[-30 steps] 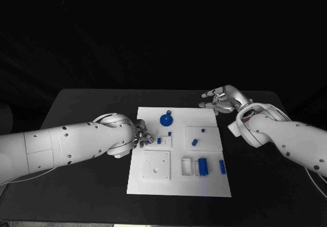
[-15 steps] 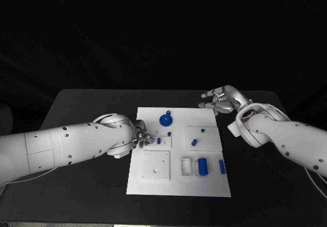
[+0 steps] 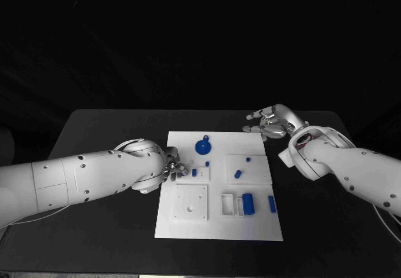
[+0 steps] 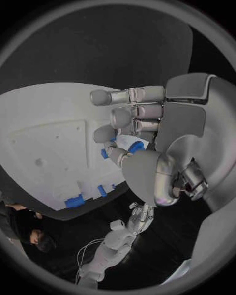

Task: Assemble the parts on the task board

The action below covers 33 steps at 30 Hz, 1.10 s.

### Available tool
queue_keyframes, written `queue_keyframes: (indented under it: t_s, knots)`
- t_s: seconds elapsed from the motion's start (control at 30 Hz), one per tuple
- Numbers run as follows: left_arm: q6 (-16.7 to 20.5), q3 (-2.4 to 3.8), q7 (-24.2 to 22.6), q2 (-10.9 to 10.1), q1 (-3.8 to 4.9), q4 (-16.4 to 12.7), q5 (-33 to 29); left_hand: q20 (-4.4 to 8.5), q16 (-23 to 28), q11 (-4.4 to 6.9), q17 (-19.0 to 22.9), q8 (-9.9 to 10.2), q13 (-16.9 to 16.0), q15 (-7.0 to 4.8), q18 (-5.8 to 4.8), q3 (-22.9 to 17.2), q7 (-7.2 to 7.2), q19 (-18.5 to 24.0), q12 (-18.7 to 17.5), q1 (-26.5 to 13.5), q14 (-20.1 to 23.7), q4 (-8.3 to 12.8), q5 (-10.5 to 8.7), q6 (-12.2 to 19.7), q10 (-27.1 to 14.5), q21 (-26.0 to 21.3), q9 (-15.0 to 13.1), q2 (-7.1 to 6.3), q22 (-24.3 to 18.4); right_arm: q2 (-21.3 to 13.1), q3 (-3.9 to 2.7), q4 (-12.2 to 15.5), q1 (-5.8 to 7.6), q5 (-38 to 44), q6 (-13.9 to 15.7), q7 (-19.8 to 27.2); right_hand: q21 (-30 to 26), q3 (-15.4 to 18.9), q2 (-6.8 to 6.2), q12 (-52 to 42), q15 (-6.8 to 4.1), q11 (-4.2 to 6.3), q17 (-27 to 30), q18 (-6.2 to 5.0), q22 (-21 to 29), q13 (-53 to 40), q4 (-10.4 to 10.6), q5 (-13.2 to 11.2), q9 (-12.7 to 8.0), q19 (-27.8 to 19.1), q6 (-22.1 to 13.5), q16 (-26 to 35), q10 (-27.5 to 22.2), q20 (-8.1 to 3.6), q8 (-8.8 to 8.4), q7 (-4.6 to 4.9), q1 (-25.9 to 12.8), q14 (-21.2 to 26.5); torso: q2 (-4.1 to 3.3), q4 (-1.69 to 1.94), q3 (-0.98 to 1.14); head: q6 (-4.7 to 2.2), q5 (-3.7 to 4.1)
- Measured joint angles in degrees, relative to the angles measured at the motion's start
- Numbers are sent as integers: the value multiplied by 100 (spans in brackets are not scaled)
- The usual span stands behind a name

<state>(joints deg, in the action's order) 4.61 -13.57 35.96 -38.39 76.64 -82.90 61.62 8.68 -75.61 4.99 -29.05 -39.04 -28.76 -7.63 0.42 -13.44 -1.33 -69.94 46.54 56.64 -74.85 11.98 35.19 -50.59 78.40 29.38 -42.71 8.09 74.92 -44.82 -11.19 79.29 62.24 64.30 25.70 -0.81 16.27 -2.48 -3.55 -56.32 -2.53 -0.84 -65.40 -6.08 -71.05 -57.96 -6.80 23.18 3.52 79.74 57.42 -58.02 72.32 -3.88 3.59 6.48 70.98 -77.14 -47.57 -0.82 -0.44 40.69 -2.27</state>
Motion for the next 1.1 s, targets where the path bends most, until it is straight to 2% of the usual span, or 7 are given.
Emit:
queue_keyframes:
  t_s: [0.13, 0.3, 0.43, 0.57, 0.73, 0.9, 1.1]
  knots:
    - [-5, -1, 1, 18, 0, 17, 4, -19, 0, -4, -59, 99, 0, 18, 0, 10, 2, -19, -31, 48, -18, -10, -279, -45, 54, 0, 99, -20, 0, -3, 0, 2, 0, 0, -3, -1, 0, 0, 0, 0, 0, 0, 0, 0, 0, 0, 0, 0, 0, 0, 0, 0, 0, 0, 0, 0, 0, 0, 0, 0, 0, -2, 2]
    - [-32, -3, 5, 48, 0, 51, 6, -40, 0, -7, -65, 181, 1, 18, 0, 181, 11, -40, -49, 189, -18, -180, -434, -93, 75, -44, 195, 20, -1, -8, 0, 10, 0, 0, -7, -2, 0, 0, 0, 0, 0, 0, 0, 0, 0, 1, 0, 0, 0, 0, 0, 0, 0, 0, 0, 0, 0, 0, -2, 0, 1, 2, 7]
    - [-61, 1, 7, 71, 4, 87, 8, -40, 30, -7, -63, 251, 1, 1, 0, 330, 25, -40, -84, 376, -35, -353, -556, -127, 75, -93, 244, -13, -1, -10, 0, 17, 0, 0, -9, -2, 0, 0, 0, 0, 0, -8, 0, 0, 0, 1, 0, 0, 0, 0, 0, 0, 8, 0, 0, 0, 0, 0, -1, 0, 2, 8, 13]
    - [-90, 4, 9, 88, 5, 119, 8, -19, 40, -7, -36, 291, 1, -4, -1, 495, 77, -61, -84, 379, -40, -576, -855, -181, 75, -94, 324, -29, -1, -13, 0, 23, 0, 0, -12, -2, -40, -17, 0, 0, 0, -8, 0, 0, -29, 1, -17, -1, 0, 0, 0, 0, 8, 0, 0, 0, 0, 0, -2, -1, 2, 12, 20]
    - [-99, 0, 17, 94, -4, 152, 9, -19, 64, 12, -15, 313, 1, -4, -1, 712, 278, -102, -84, 507, -40, -977, -992, -419, 94, -147, 395, -212, -1, -15, 0, 24, 0, 0, -14, -3, -65, -25, 0, 0, 0, -8, 1, 1, -65, 1, -25, -4, 0, 21, 0, 0, 8, 21, 0, 0, 0, 0, -2, -1, 1, 15, 24]
    - [-99, -3, 22, 93, -11, 170, 12, -19, 89, 12, 18, 313, 1, -4, 0, 865, 306, -101, -84, 538, -40, -1228, -999, -447, 94, -175, 455, -324, -1, -14, 0, 18, 0, 0, -16, -3, -65, -24, 0, 0, 0, -8, 1, 1, -66, 1, -24, -4, 1, 21, 0, 0, 8, 21, 0, 0, 0, 0, -2, 1, 1, 12, 29]
    - [-87, -5, 40, 85, -19, 184, 27, -19, 117, -20, 37, 312, -17, -4, 0, 1129, 247, -101, -84, 683, -40, -1595, -1031, -386, 62, -204, 717, -569, -2, -13, 0, 14, 0, -1, -18, -4, -65, -24, 0, 0, 0, 13, 1, 1, -72, 1, -24, -4, 5, 21, 11, 0, -13, 21, 0, 11, 0, 0, 1, 3, 0, 6, 35]
